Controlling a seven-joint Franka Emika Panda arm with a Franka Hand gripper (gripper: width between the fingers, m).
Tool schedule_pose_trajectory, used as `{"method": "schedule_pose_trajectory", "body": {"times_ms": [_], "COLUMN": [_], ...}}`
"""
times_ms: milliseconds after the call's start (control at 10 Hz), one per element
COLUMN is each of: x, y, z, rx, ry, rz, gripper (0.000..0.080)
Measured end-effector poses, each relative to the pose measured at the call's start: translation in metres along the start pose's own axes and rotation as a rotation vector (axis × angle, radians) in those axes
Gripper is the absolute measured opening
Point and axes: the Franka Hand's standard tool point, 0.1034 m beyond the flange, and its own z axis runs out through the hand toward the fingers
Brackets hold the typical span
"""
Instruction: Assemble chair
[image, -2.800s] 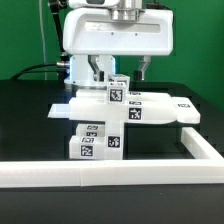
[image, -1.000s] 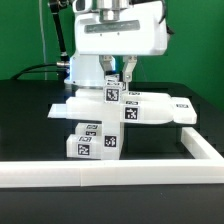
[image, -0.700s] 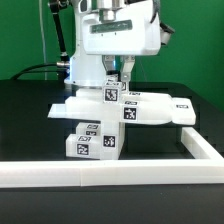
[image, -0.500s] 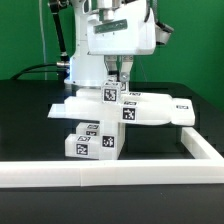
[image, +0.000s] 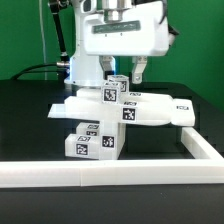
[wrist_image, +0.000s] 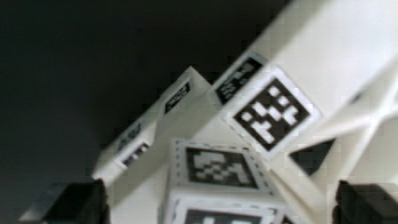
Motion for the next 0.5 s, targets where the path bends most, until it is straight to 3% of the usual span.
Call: {"method": "schedule_pose_trajectory", "body": {"times_ms": [500], "x": [0.0021], "y": [-0.0013], "z": [-0.0002], "rx": [-0.006], "ry": [0.006], "rz": [-0.406], "gripper": [0.0649]}}
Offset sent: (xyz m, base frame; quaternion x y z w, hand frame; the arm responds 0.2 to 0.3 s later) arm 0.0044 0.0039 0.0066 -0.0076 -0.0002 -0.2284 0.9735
